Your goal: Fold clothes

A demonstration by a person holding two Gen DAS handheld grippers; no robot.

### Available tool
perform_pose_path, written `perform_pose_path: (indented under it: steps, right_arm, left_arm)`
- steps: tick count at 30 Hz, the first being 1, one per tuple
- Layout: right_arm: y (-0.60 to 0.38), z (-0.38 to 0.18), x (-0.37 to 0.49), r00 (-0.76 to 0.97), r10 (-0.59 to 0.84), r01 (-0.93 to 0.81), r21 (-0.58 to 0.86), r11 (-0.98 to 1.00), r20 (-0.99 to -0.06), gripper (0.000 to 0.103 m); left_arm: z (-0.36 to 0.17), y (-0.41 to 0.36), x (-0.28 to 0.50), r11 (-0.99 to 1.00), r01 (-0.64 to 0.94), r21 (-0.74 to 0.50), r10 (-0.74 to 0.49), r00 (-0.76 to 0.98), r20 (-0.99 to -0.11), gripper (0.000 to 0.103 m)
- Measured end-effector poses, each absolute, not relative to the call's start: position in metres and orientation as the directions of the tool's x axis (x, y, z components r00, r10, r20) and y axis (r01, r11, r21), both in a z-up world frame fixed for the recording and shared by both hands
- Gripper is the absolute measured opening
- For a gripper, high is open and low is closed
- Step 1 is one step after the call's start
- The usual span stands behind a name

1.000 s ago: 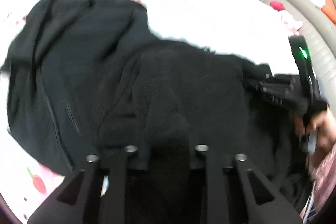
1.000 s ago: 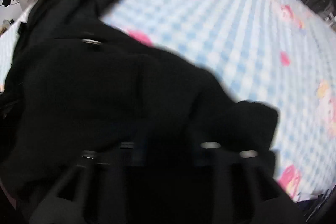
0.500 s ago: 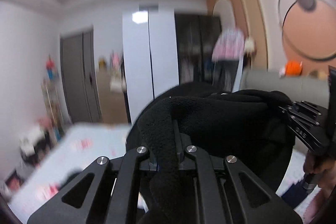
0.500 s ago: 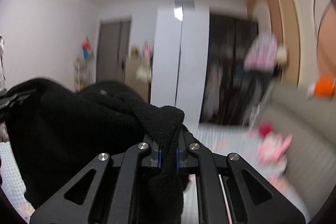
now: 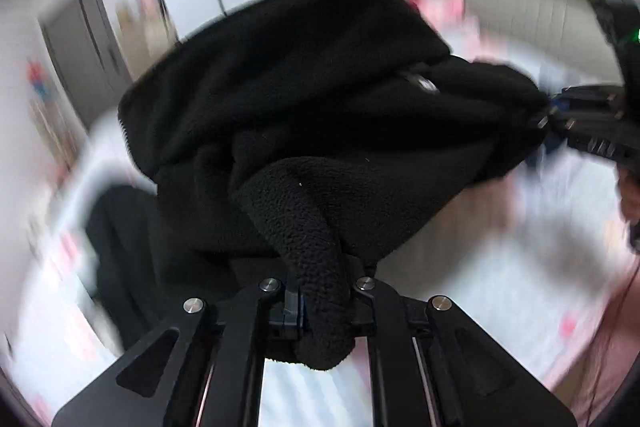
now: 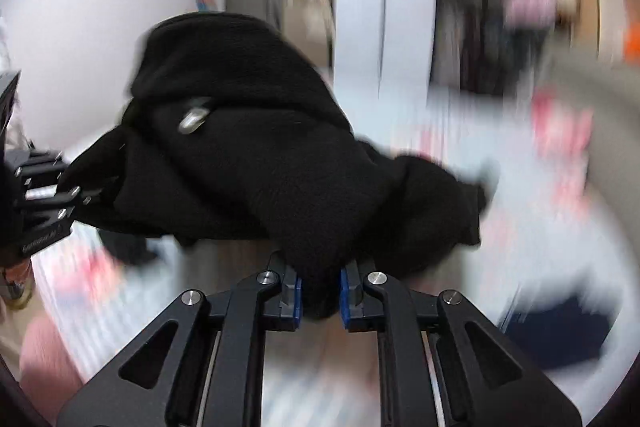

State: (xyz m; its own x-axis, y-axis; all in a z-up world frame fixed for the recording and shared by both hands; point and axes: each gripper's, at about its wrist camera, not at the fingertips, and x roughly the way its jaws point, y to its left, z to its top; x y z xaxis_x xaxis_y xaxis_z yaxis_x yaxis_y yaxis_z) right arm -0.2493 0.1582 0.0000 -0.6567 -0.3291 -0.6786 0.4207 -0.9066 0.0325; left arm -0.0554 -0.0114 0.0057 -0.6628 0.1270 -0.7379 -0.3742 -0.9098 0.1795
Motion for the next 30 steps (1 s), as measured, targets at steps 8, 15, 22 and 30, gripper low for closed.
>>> perform_pose_path:
  steps: [8, 15, 22, 30]
  right_arm:
    - [0.169, -0.107, -0.188, -0.471, -0.268, 0.432, 0.045, -0.901, -0.84, 0.029]
    - [0.185, -0.032, -0.206, -0.572, -0.367, 0.372, 0.166, -0.913, -0.733, 0.048]
    - [0.077, -0.031, -0.278, -0.52, -0.379, 0.45, 0.132, -0.883, -0.766, 0.059]
    - [0.072, -0.143, -0.263, -0.362, -0.174, 0.37, 0.03, -0.928, -0.916, 0.059]
  left_arm:
    - [-0.074, -0.065, 0.007, -0.916, -0.401, 0.017, 0.196, -0.482, -0.854, 0.046]
    - [-0.052, -0.136, -0.015, -0.946, -0.226, -0.231, 0.32, -0.549, -0.772, 0.046]
    - [-0.074, -0.095, -0.093, -0.938, -0.152, -0.311, 0.344, -0.507, -0.791, 0.055]
    - [-0.13, -0.089, -0.078, -0.971, -0.168, -0.172, 0.226, -0.394, -0.891, 0.035]
